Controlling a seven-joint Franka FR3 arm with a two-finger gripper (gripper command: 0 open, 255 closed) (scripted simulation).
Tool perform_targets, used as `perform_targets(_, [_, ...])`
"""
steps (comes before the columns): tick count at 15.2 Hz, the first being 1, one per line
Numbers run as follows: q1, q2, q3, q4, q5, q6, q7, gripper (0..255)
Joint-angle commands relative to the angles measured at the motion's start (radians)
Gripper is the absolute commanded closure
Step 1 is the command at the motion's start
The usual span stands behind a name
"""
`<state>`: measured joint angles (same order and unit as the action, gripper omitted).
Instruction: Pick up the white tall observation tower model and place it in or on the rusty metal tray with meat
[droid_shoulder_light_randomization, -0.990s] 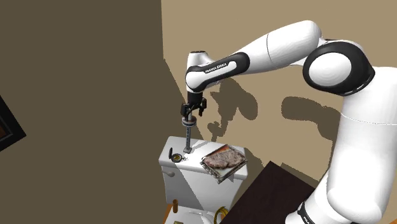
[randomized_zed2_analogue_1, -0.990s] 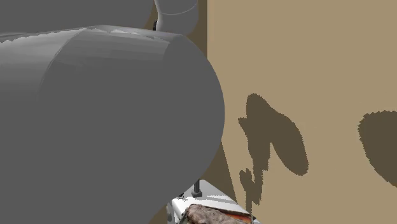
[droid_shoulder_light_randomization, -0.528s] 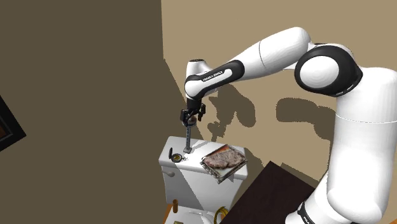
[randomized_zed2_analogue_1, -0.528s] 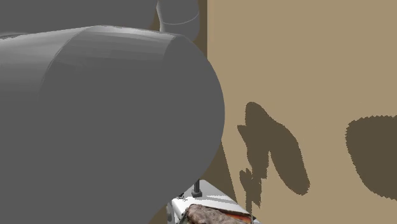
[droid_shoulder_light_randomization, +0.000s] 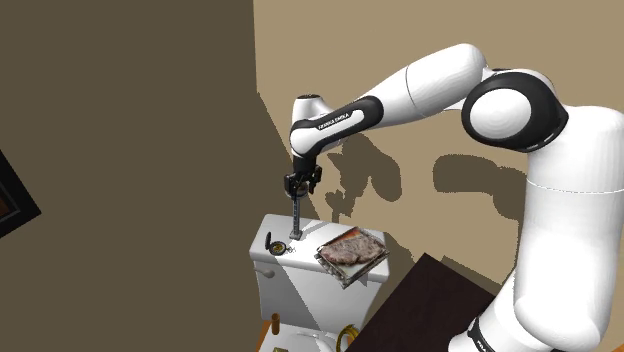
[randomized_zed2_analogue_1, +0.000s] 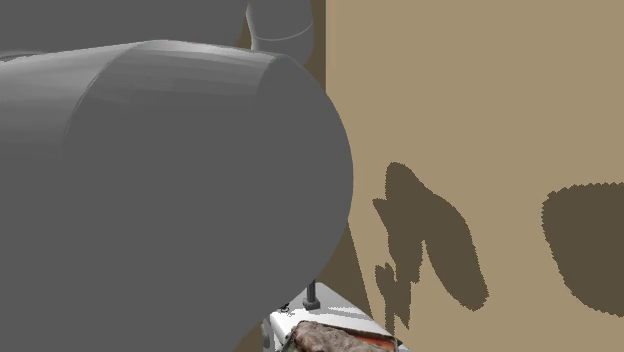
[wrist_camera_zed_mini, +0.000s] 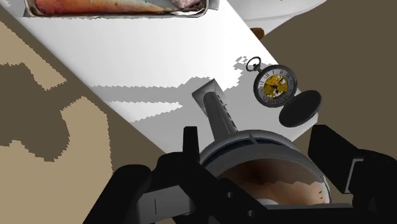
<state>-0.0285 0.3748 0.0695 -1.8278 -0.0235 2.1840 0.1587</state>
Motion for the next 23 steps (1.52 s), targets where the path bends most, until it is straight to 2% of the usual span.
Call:
perform_targets(1, [0.000, 0.000, 0.000, 0.000, 0.000, 0.000, 0.000, 255])
perform_targets(9, [0.000, 0.000, 0.000, 0.000, 0.000, 0.000, 0.000, 255])
perform_targets(21, [-0.002, -0.069, 0.002, 0.068, 0.006, -0.137, -0.003, 255])
perform_targets(22, [-0.001, -0.063, 0.003, 0.063, 0.006, -0.126, -0.002, 255])
perform_targets(23, [-0.001, -0.063, 0.003, 0.063, 0.006, -0.126, -0.002, 0])
